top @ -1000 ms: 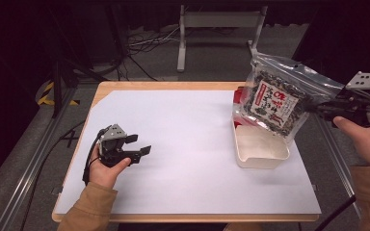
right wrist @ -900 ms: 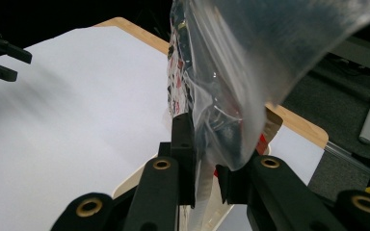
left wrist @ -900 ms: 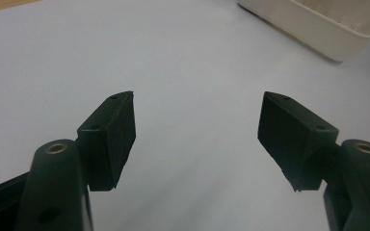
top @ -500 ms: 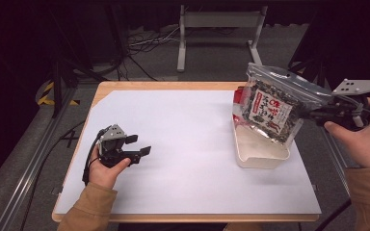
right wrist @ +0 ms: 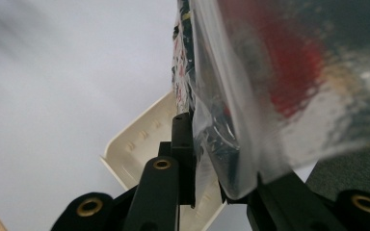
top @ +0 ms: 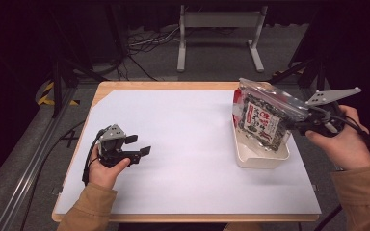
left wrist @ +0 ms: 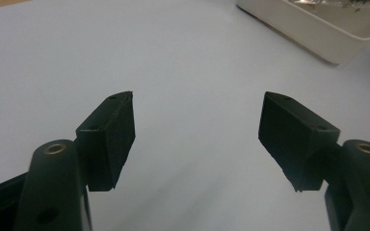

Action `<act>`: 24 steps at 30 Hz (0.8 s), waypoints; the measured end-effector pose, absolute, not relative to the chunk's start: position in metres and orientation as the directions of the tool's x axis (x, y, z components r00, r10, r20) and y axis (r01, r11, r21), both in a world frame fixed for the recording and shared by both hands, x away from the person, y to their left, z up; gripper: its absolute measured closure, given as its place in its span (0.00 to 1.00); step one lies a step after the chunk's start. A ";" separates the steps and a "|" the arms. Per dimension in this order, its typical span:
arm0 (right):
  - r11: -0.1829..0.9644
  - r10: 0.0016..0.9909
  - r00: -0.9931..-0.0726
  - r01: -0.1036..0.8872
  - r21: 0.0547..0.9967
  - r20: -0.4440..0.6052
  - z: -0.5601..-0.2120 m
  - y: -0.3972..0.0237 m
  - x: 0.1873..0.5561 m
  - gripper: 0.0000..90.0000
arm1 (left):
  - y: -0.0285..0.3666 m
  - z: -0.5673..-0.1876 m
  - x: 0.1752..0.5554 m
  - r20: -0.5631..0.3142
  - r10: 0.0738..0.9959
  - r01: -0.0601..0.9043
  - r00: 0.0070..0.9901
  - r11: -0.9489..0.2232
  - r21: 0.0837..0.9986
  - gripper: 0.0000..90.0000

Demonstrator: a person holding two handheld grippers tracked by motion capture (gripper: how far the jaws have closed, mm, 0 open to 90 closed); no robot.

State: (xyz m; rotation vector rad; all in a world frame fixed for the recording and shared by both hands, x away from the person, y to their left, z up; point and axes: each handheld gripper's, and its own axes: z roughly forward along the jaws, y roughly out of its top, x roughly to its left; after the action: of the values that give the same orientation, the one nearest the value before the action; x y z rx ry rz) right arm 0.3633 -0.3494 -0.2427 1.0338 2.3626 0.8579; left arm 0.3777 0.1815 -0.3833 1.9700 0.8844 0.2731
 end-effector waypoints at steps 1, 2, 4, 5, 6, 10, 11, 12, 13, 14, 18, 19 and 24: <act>0.532 0.762 -0.636 0.504 0.681 -0.125 -0.246 -0.349 0.365 0.88 | 0.182 -0.383 0.378 -0.156 0.680 0.474 0.716 -0.310 0.824 0.33; 0.525 0.766 -0.632 0.510 0.681 -0.117 -0.247 -0.349 0.365 0.88 | 0.182 -0.383 0.378 -0.155 0.680 0.473 0.717 -0.310 0.825 0.33; 0.513 0.772 -0.627 0.515 0.687 -0.107 -0.250 -0.352 0.366 0.88 | 0.182 -0.383 0.378 -0.158 0.681 0.475 0.715 -0.308 0.824 0.33; 0.507 0.773 -0.627 0.517 0.690 -0.099 -0.250 -0.354 0.367 0.88 | 0.182 -0.383 0.378 -0.158 0.681 0.476 0.715 -0.308 0.824 0.33; 0.507 0.773 -0.627 0.517 0.690 -0.099 -0.250 -0.354 0.367 0.88 | 0.182 -0.383 0.378 -0.158 0.681 0.476 0.715 -0.308 0.824 0.33; 0.518 0.768 -0.632 0.516 0.683 -0.104 -0.253 -0.352 0.367 0.88 | 0.181 -0.383 0.378 -0.161 0.680 0.476 0.716 -0.307 0.824 0.33; 0.521 0.768 -0.632 0.516 0.680 -0.108 -0.255 -0.351 0.368 0.88 | 0.181 -0.383 0.378 -0.161 0.679 0.475 0.716 -0.305 0.825 0.33; 0.525 0.766 -0.633 0.515 0.677 -0.112 -0.256 -0.350 0.369 0.88 | 0.181 -0.382 0.377 -0.161 0.679 0.474 0.716 -0.304 0.826 0.33; 0.526 0.768 -0.631 0.522 0.672 -0.110 -0.259 -0.349 0.371 0.88 | 0.181 -0.382 0.377 -0.162 0.679 0.475 0.716 -0.302 0.827 0.33; 0.523 0.771 -0.629 0.532 0.666 -0.102 -0.261 -0.349 0.373 0.88 | 0.182 -0.382 0.376 -0.161 0.678 0.473 0.717 -0.303 0.827 0.33; 0.476 0.787 -0.615 0.563 0.676 -0.042 -0.272 -0.361 0.373 0.88 | 0.183 -0.382 0.377 -0.169 0.680 0.481 0.714 -0.301 0.823 0.33; 0.464 0.790 -0.613 0.569 0.679 -0.025 -0.274 -0.365 0.372 0.88 | 0.183 -0.383 0.377 -0.168 0.681 0.479 0.713 -0.298 0.826 0.33; 0.420 0.793 -0.608 0.579 0.699 0.027 -0.286 -0.381 0.370 0.87 | 0.182 -0.382 0.377 -0.172 0.679 0.481 0.713 -0.297 0.825 0.33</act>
State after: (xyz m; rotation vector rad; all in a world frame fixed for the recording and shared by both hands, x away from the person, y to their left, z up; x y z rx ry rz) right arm 0.3703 -0.3812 -0.2858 1.1862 2.3716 0.9846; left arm 0.3771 0.1816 -0.3821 1.9578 0.8916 0.2592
